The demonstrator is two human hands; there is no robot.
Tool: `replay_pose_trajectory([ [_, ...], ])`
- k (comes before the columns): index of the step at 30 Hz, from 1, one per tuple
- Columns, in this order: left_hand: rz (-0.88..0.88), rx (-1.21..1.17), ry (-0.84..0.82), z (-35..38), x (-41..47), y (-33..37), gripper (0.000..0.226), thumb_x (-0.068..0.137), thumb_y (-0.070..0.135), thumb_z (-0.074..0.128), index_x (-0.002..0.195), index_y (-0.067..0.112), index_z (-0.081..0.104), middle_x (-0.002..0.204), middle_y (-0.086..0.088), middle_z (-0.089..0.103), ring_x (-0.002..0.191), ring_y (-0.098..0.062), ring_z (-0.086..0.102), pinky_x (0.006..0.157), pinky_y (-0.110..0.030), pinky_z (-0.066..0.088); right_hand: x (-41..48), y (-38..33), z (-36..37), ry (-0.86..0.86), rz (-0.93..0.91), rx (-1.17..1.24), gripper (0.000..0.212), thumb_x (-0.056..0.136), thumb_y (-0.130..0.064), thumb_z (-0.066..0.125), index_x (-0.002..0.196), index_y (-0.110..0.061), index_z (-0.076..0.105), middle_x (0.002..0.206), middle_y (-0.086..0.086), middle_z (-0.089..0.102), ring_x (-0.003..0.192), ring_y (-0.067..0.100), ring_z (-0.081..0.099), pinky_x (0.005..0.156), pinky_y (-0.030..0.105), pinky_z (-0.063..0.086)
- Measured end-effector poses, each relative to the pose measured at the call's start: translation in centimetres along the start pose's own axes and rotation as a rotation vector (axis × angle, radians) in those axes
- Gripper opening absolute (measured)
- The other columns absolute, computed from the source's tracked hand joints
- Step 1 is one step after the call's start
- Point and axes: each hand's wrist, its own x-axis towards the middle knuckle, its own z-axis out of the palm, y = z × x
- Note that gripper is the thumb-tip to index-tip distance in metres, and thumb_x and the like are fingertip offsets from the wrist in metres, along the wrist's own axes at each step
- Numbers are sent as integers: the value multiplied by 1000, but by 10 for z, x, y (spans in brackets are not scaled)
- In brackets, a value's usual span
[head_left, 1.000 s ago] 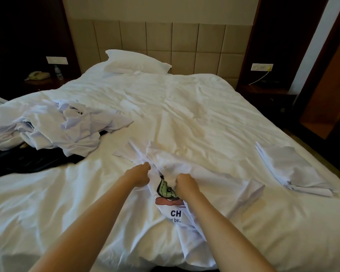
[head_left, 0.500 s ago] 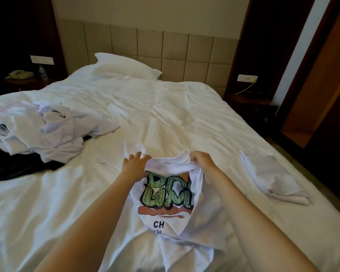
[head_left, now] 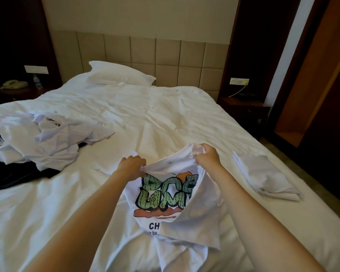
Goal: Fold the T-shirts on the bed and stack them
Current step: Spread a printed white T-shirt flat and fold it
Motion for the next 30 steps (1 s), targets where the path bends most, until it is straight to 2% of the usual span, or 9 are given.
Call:
replay_pose_trajectory([
  [5,46,22,-81,-18,-13,-7,34,91,36,56,118,16,52,115,-3,59,109,-22,51,95,-30,32,-2,2,-11,118,-38,-14,38,83,11,55,118,-2,59,116,11,60,101,23,52,78,25,41],
  [8,94,34,-87,-22,-20,-8,15,91,25,51,100,13,52,104,-7,61,88,-22,50,82,-28,34,-4,0,-17,168,-43,-12,22,83,8,54,97,-4,65,89,6,55,83,20,48,64,23,38],
  [9,97,-12,-79,-23,-23,-8,11,91,23,50,91,12,49,96,-9,60,83,-21,46,74,-28,34,-4,0,-18,187,-34,-27,17,83,7,53,78,-7,61,77,5,50,71,19,43,54,24,31],
  [11,69,-179,-71,-25,-27,-8,16,90,21,50,80,13,42,82,-5,52,80,-22,44,63,-28,31,-3,-1,-19,210,-10,-39,36,83,6,51,56,-13,37,60,3,31,57,15,23,49,27,15],
  [16,11,-482,38,-39,-35,-13,15,91,28,58,86,18,47,80,2,51,77,-18,48,60,-25,33,-11,-6,-26,222,74,-13,47,84,3,55,50,-14,27,55,2,24,53,15,18,46,28,14],
  [19,6,-503,135,-50,-39,-19,44,89,33,61,59,14,35,58,2,38,58,-14,35,53,-26,21,-10,-8,-30,222,130,18,46,87,-1,55,52,-13,28,63,5,35,52,17,22,46,29,17],
  [21,3,-577,191,-56,-42,-23,52,89,33,63,55,14,27,54,1,30,53,-13,26,51,-27,16,-9,-12,-32,209,172,53,40,91,-7,52,56,-13,31,74,7,41,54,18,28,47,29,23],
  [24,-3,-730,294,-65,-46,-27,50,91,34,59,55,14,30,54,1,28,52,-14,25,53,-27,18,-11,-17,-36,215,181,112,38,89,-9,49,58,-13,30,65,5,33,55,19,27,49,29,21],
  [30,-17,-858,434,-84,-50,-17,40,94,34,53,58,19,48,56,1,43,55,-12,39,54,-26,27,-20,-35,-41,233,157,192,20,94,-15,45,76,-5,46,72,5,43,70,23,44,60,29,33],
])
